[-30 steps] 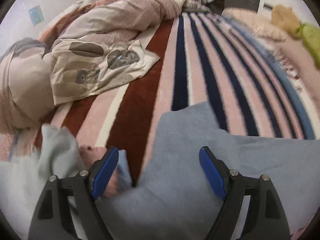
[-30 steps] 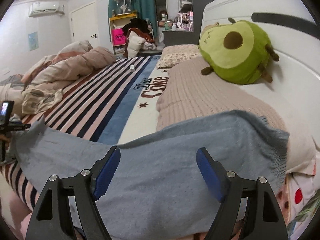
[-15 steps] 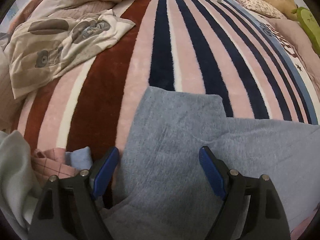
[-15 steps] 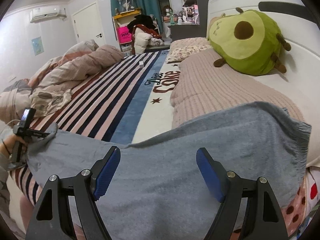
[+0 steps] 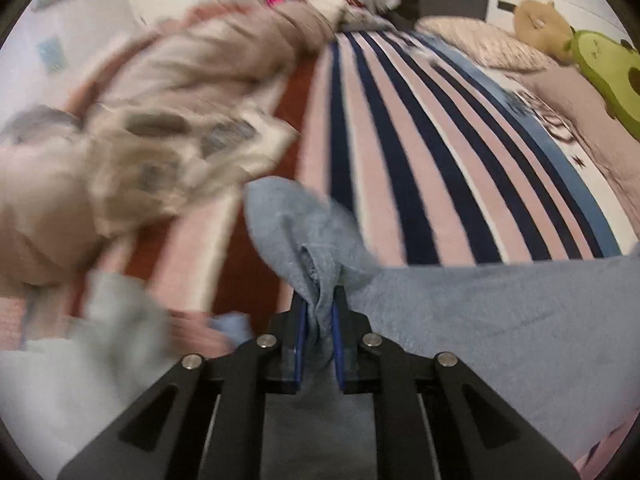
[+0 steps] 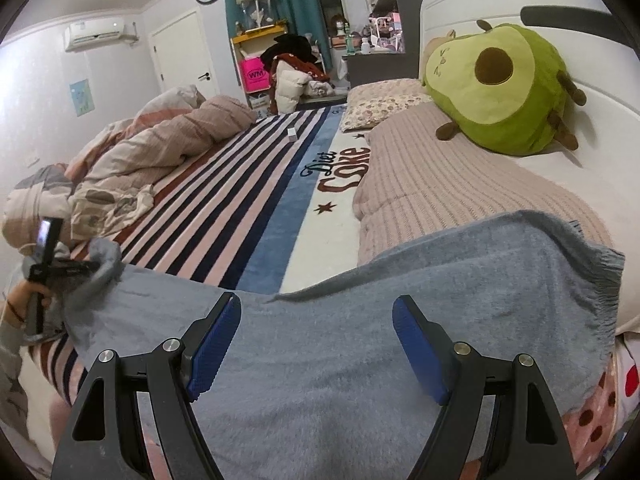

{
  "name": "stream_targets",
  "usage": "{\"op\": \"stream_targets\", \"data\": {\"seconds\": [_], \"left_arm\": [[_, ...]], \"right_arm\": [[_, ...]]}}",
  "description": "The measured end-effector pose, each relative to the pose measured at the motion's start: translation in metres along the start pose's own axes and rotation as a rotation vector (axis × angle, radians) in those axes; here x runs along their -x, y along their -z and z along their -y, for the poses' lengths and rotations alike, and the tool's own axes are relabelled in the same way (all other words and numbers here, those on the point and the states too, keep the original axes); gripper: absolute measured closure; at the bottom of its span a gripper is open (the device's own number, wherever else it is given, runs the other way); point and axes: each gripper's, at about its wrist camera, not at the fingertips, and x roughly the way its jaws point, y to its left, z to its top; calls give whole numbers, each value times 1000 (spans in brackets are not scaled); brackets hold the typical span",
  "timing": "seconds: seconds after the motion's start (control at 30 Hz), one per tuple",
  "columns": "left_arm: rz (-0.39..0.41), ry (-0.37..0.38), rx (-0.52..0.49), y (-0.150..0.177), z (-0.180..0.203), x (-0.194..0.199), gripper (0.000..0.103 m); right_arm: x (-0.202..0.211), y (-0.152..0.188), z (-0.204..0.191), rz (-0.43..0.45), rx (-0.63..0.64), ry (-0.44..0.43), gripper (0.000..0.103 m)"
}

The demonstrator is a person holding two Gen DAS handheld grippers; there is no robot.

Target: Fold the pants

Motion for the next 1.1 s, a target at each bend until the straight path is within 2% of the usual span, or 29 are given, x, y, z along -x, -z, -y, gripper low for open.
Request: {"op": "stream_targets", "data": {"seconds": [0.1,0.17,0.23,0.3,0.33,0.4,0.53,0.7,0.8,0.87,0.93,1.0,1.1], "left_arm": [[13,-23,32,-5,-20,17,94],[22,-57,17,-3,-23,26,94],[34,-14,38,-3,-20,37,94],[44,76,36,-6,-13,51,94],[54,84,21,-7,-6,57,95],[85,126,-33,-12,20,75,95],[98,308,-117,-18,89,94,95],[37,558,-212,-13,201,83,95],[-32,643,-241,-4,255,67,95],[-62,669,-261,2,276,62,88],[-63,713,-254,6,282,69,63],[-18,747,-216,4,266,83,46],[82,727,-171,2,224,109,42]], "right_arm": [[7,-1,0,15,-7,-8,28],[10,0,-1,20,-10,-18,28],[14,2,-5,22,-9,-32,28],[19,3,-8,28,-5,-41,28],[21,3,-9,32,-4,-44,28],[28,3,-11,48,-3,-53,28],[39,5,-12,68,-8,-76,28],[46,9,-11,83,-28,-115,28],[43,13,-12,70,-35,-138,28],[40,16,-14,53,-34,-142,28],[33,21,-14,23,-39,-145,28],[26,25,-15,-9,-45,-152,28],[12,32,-19,-68,-56,-177,27]]}}
